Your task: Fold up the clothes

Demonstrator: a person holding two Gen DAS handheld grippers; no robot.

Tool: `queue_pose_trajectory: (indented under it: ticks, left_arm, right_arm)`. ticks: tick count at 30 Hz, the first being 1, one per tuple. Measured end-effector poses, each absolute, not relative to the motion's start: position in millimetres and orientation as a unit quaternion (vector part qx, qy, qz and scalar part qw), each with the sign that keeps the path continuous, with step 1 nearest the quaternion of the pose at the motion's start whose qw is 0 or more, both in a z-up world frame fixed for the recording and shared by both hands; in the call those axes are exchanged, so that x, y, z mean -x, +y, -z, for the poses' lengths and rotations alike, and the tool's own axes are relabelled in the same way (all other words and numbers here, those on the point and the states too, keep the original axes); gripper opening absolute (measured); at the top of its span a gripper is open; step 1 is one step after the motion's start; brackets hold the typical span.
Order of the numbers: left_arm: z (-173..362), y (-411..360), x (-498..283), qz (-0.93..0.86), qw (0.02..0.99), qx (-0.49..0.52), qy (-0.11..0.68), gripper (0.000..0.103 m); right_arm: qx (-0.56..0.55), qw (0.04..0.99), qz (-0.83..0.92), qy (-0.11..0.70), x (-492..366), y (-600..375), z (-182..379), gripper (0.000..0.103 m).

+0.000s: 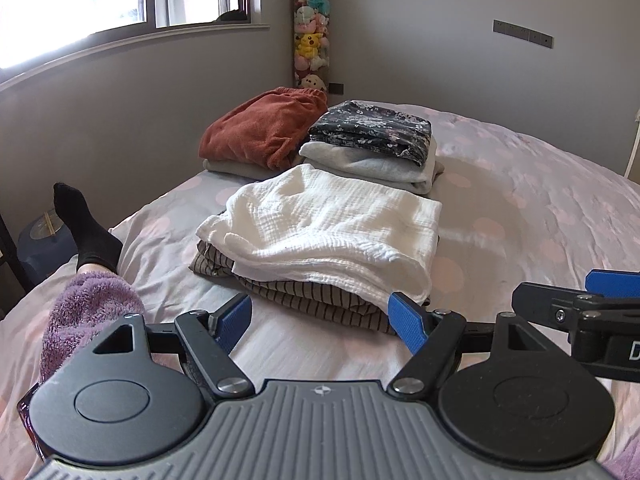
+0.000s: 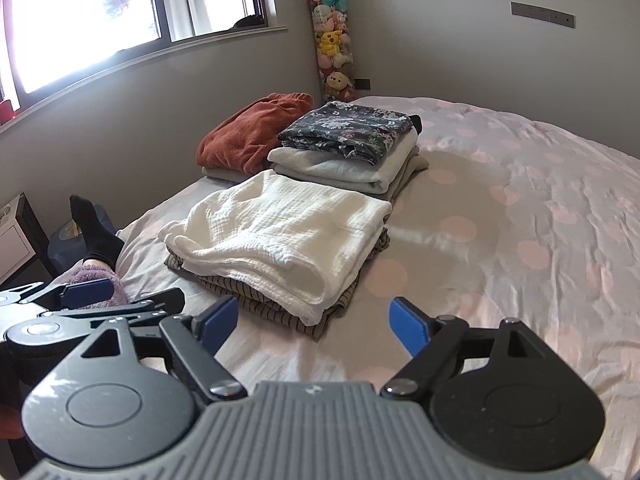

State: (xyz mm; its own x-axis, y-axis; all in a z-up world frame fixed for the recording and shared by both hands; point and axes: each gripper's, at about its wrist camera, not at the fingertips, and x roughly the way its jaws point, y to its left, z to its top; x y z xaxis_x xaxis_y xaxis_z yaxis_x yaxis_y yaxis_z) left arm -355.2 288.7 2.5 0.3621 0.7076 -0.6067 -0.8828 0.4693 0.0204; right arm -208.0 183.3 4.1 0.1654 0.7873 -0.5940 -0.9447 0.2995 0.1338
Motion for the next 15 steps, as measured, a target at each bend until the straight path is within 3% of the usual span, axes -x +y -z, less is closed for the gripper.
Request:
queue_pose_trajectory:
  ticks: [15]
  left_arm:
    - [-3.2, 290.7, 356.3, -0.492, 0.809, 0.152, 0.283, 0.074]
  right_arm:
    - [0.143, 0.744, -0.58, 0.3, 211.2, 190.2, 5.1, 0.085]
